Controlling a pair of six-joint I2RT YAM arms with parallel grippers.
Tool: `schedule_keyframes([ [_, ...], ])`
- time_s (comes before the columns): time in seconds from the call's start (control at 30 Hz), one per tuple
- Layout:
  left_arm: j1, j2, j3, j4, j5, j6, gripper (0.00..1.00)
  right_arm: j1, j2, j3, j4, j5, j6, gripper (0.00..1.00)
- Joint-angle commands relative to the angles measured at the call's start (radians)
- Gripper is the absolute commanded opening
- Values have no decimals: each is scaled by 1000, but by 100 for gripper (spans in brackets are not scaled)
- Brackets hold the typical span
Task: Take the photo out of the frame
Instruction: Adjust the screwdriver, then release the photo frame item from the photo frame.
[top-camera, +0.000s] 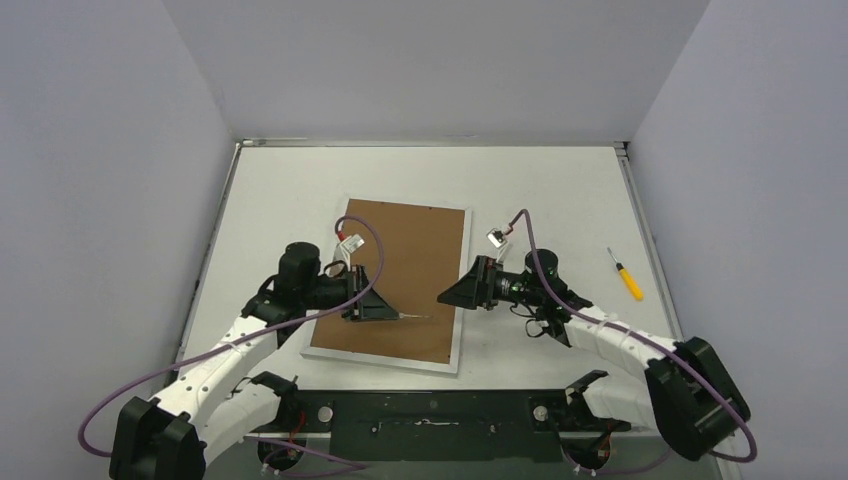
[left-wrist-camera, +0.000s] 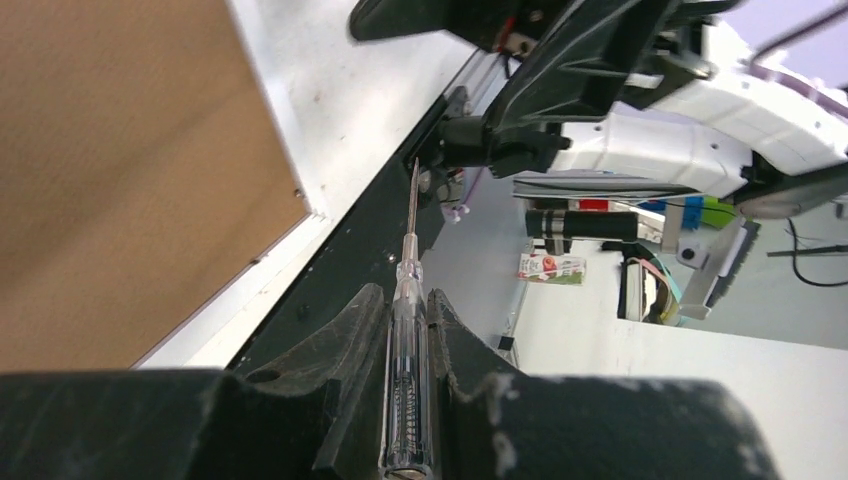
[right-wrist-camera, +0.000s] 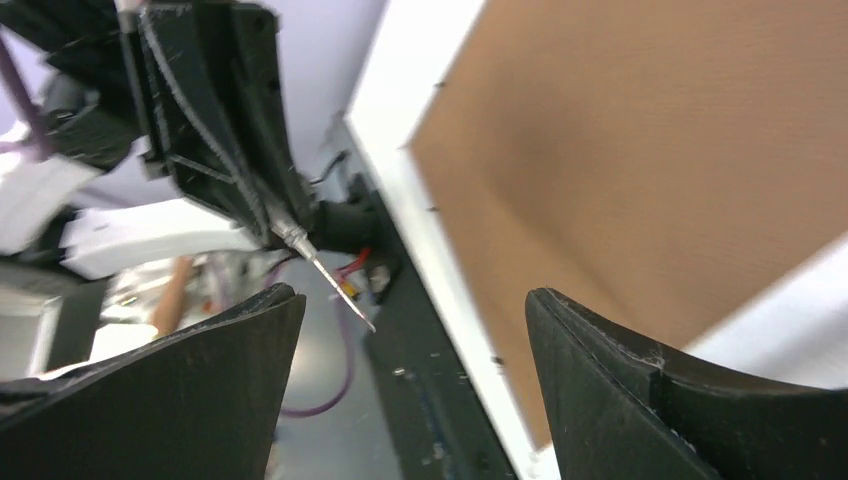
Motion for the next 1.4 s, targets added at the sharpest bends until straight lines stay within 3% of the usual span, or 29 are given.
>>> schedule_keyframes([
  [0.0,-57,26,49,-116,-106,81,0,-4,-154,68,-537,257,-344,85],
  [0.13,-168,71,45,-108,-204,49,0,-8,-147,23,-549,275,-330,83],
  [0.2,-206,100,38,-83,-242,21,0,-5,-124,-27,-502,254,-300,77],
  [0.53,-232,205,-70,104,-249,-236,0,12,-102,-207,-267,224,-182,54],
  [0.83,-263,247,-97,175,-290,-296,0,88,17,-250,-74,243,-118,37],
  [1.37,-289,352,-33,53,-301,-240,0,127,111,-257,28,256,-98,29],
])
